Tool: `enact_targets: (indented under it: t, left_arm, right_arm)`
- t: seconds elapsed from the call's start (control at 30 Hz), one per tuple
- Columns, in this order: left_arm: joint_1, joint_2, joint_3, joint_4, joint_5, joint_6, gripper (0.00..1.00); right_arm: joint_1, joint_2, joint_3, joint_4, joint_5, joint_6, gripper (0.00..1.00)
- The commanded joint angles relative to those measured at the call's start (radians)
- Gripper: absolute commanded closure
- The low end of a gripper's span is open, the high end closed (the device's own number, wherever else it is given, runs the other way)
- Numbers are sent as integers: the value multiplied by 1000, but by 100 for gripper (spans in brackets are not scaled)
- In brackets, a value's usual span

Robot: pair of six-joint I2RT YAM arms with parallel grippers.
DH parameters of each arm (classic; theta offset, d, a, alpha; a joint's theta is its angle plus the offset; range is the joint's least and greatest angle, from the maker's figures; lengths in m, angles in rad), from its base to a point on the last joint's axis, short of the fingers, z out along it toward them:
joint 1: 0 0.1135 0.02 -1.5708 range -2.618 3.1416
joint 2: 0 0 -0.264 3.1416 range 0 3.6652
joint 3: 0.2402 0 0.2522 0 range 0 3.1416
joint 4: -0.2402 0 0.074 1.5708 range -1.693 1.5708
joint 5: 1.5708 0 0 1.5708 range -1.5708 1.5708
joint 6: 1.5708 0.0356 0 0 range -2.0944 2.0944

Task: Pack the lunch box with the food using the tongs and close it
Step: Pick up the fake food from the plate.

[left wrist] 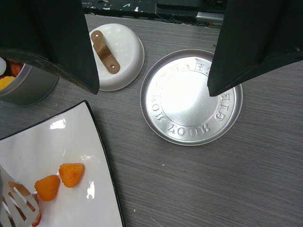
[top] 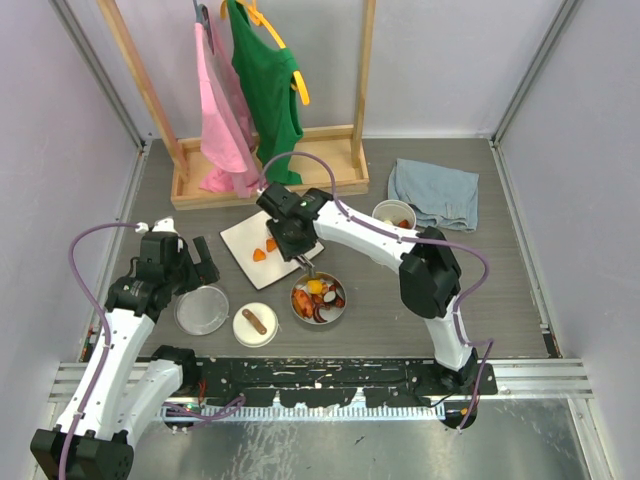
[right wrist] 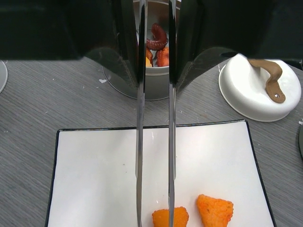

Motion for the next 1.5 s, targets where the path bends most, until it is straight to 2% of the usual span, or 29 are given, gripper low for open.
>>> enact_targets:
  t: [0.0, 0.43, 0.83, 1.17, 1.47]
  left_arm:
    - [4, -2, 1, 50, 9, 5, 2]
    - [4, 1, 1, 49, 9, 5, 2]
    - [4, -2, 2, 47, 5, 6, 2]
    - [4, -4, 1, 47, 6, 5, 2]
    - [4, -6, 1, 47, 5, 5, 2]
  right_arm:
    - [-22, -62, -7, 54, -23, 13, 63]
    - [-28, -48, -5, 29, -3, 8, 64]
    - [-28, -94, -46, 63, -6, 20, 72]
    - [-28, -207, -112, 97, -27, 42, 74]
    - [-28, -388, -260, 122, -99, 71, 73]
